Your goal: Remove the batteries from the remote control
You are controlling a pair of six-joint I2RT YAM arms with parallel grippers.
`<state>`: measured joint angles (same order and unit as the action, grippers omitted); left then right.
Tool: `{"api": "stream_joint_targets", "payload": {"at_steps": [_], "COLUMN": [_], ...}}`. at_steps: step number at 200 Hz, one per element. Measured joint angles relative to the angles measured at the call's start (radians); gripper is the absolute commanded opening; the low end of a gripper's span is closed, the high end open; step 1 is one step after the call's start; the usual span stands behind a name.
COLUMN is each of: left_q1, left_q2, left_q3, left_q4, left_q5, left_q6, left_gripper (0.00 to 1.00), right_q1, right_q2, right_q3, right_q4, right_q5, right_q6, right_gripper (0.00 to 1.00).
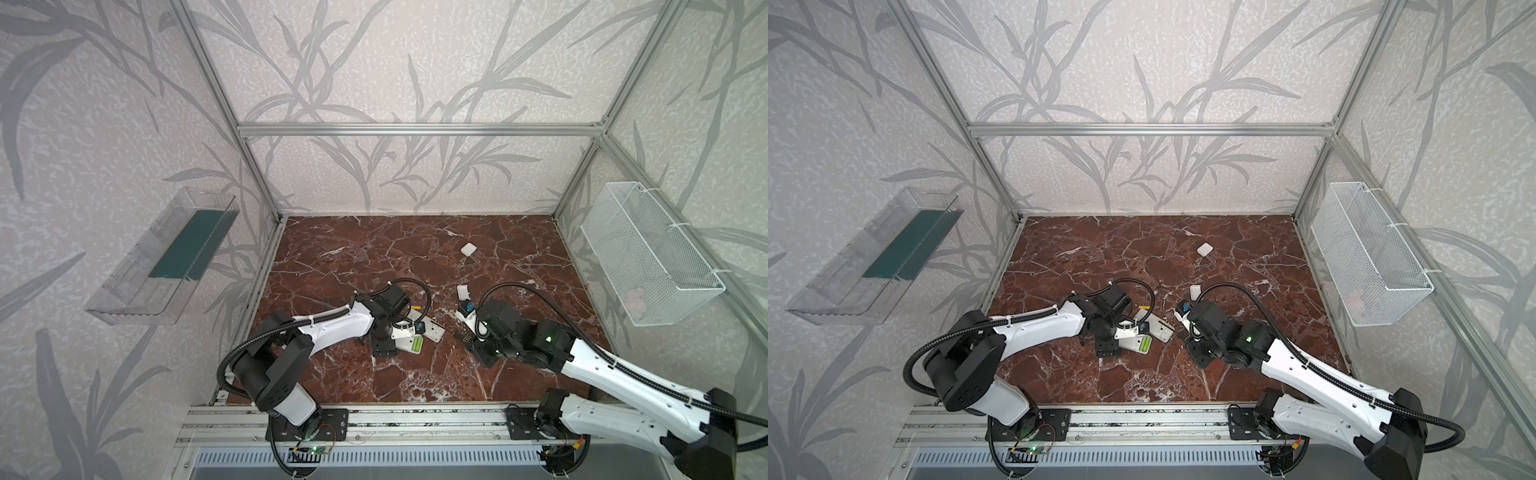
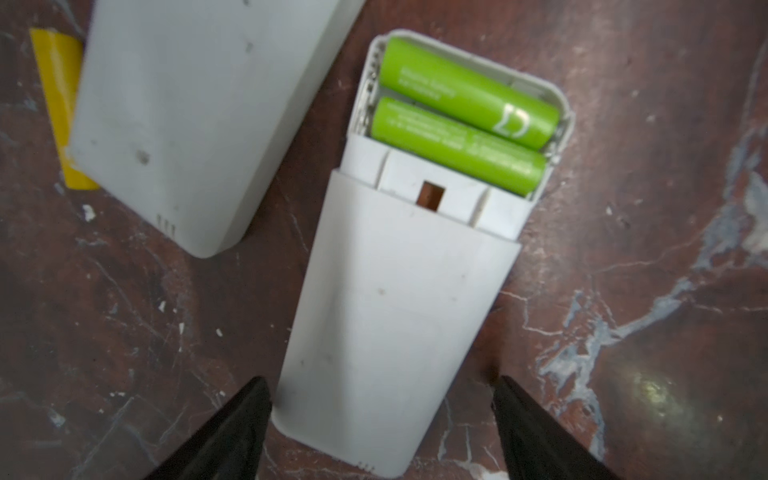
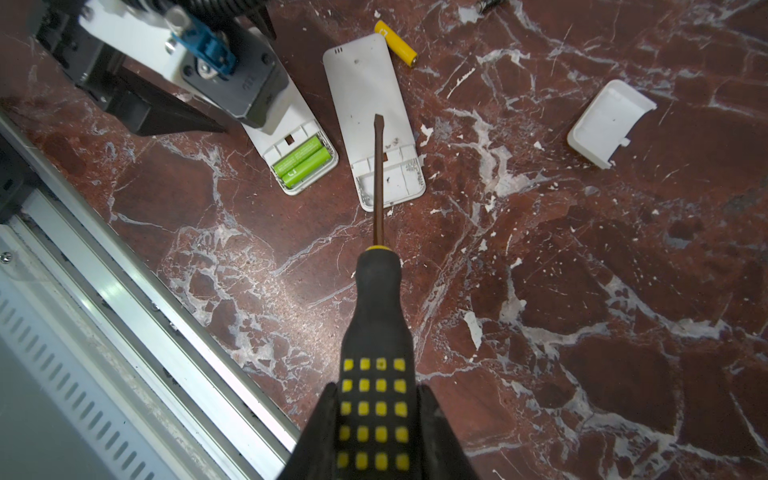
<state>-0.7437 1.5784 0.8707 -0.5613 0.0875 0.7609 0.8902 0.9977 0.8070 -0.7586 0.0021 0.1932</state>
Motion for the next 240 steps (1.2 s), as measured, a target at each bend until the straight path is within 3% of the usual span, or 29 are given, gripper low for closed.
{"api": "stream_joint_targets", "payload": {"at_steps": [90, 177, 240], "left_q1": [-0.046, -0.047, 0.008], "left_q2": [0.012, 0.048, -0.005], "left_q3": [0.048, 0.084, 0.091], "left_q4": [-0.029, -0.016, 0.012], "left_q5": [0.096, 0.096, 0.088], "left_q6": [-0.129, -0.213, -0.312], "left_gripper": [0.64, 0.68, 0.69], "right_q1": [0.000, 0.051, 0.073], "right_q2": [0.009, 0.029, 0.042], "right_q3": [0.023, 0.032, -0.054], "right_q4": [-0.034, -0.061, 0.042], "right_q5": [-0.030, -0.106, -0.214], "right_q6": [0.045, 0.046, 0.089], "right_gripper": [0.00, 0.00, 0.00]}}
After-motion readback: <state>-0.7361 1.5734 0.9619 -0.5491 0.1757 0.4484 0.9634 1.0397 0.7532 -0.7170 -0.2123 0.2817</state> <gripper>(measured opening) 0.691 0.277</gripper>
